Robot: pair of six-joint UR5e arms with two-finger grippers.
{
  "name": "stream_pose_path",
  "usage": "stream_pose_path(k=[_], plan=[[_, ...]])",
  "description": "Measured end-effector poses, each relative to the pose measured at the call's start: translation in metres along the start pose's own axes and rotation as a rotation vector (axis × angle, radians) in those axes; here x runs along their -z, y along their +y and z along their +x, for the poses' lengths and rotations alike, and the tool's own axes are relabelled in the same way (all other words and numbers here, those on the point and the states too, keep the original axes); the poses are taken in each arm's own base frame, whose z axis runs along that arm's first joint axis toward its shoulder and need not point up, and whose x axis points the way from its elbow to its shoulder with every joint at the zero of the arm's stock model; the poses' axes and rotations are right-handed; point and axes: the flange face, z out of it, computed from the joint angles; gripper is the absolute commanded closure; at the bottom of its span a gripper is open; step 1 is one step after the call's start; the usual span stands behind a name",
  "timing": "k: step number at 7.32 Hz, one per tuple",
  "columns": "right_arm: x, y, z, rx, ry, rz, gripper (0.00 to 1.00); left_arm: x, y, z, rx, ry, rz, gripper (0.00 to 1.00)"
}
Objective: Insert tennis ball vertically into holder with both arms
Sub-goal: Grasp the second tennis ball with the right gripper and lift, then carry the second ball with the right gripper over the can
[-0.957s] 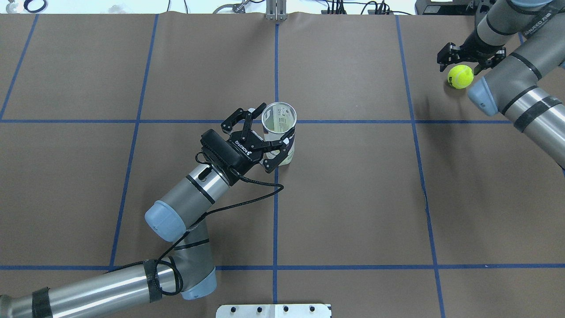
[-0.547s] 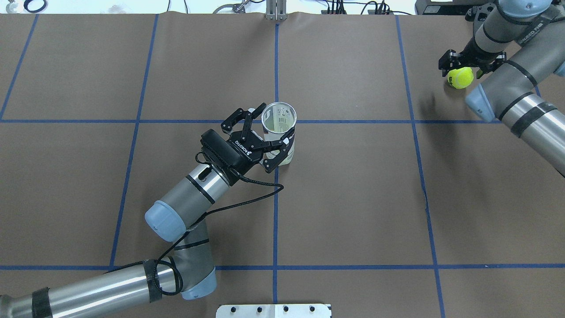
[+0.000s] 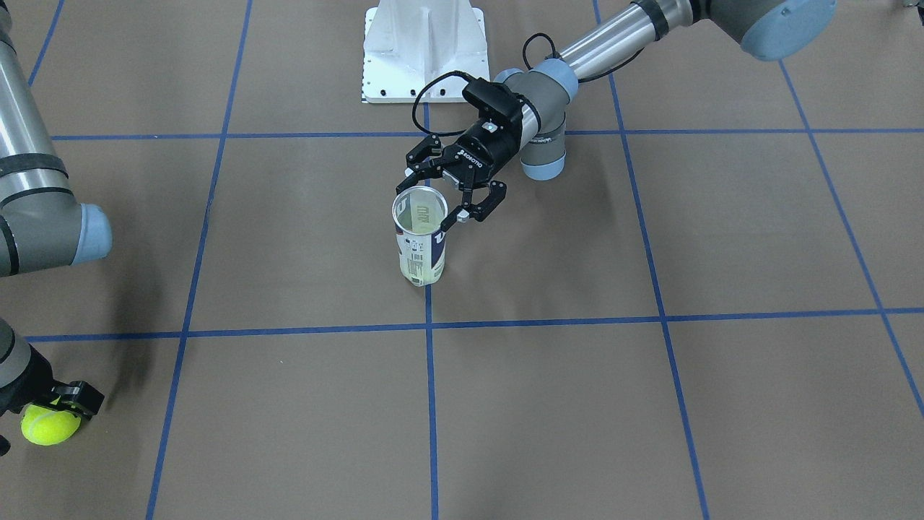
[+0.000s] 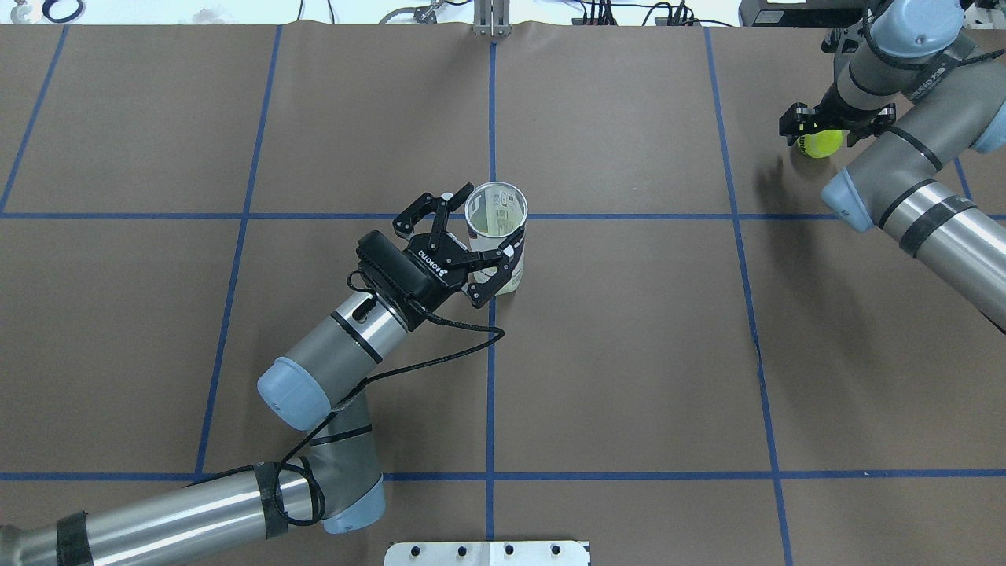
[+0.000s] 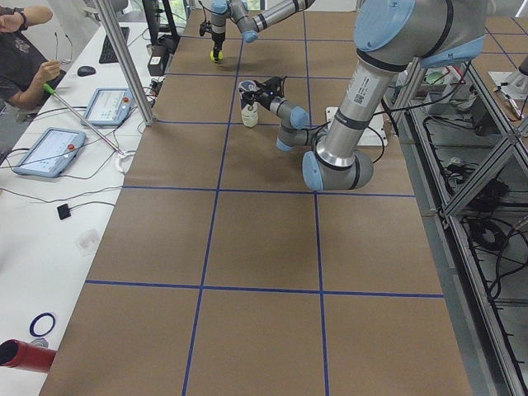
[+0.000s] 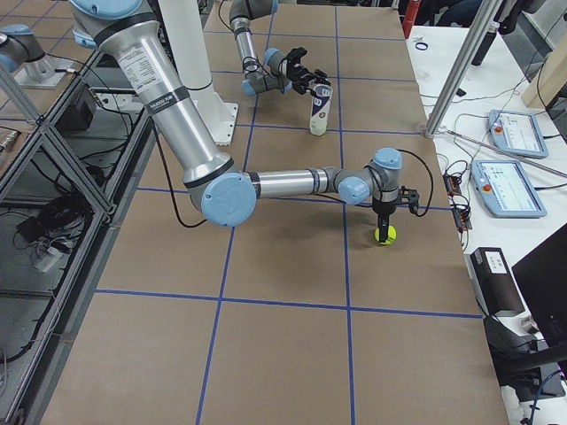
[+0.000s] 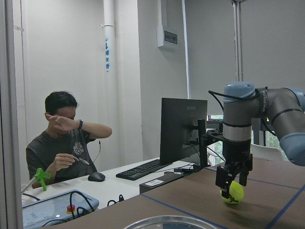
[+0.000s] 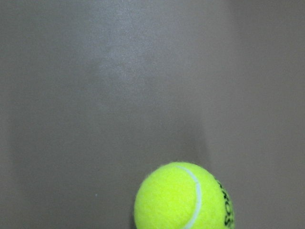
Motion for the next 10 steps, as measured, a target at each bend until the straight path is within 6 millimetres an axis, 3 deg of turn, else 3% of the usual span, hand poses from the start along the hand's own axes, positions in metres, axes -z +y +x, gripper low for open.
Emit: stream_pose_path(k=[1,3,4,5,6,8,10], plan=[[-0.003,0.0,0.001,0.001,0.006,0.006,0.35,0.0,0.0,0.0,0.0,0.0,0.0,0.14],[-0.006,-0.001,0.0,0.001,0.019,0.016,0.56,0.0,0.0,0.0,0.0,0.0,0.0,0.14],[-0.006,-0.002,0.0,0.001,0.024,0.021,0.87,0.0,0.0,0.0,0.0,0.0,0.0,0.14],[-0.006,-0.003,-0.001,0.001,0.027,0.024,1.0,0.0,0.0,0.0,-0.001,0.0,0.0,0.14],[-0.002,-0.005,-0.006,0.001,0.021,0.03,1.0,0.0,0.0,0.0,0.0,0.0,0.0,0.14],[0.037,-0.013,-0.039,-0.007,-0.026,0.055,1.0,0.0,0.0,0.0,-0.001,0.0,0.0,0.14],[0.098,0.012,-0.105,-0.106,-0.131,0.02,1.0,0.0,0.001,0.0,-0.002,0.0,-0.001,0.14]])
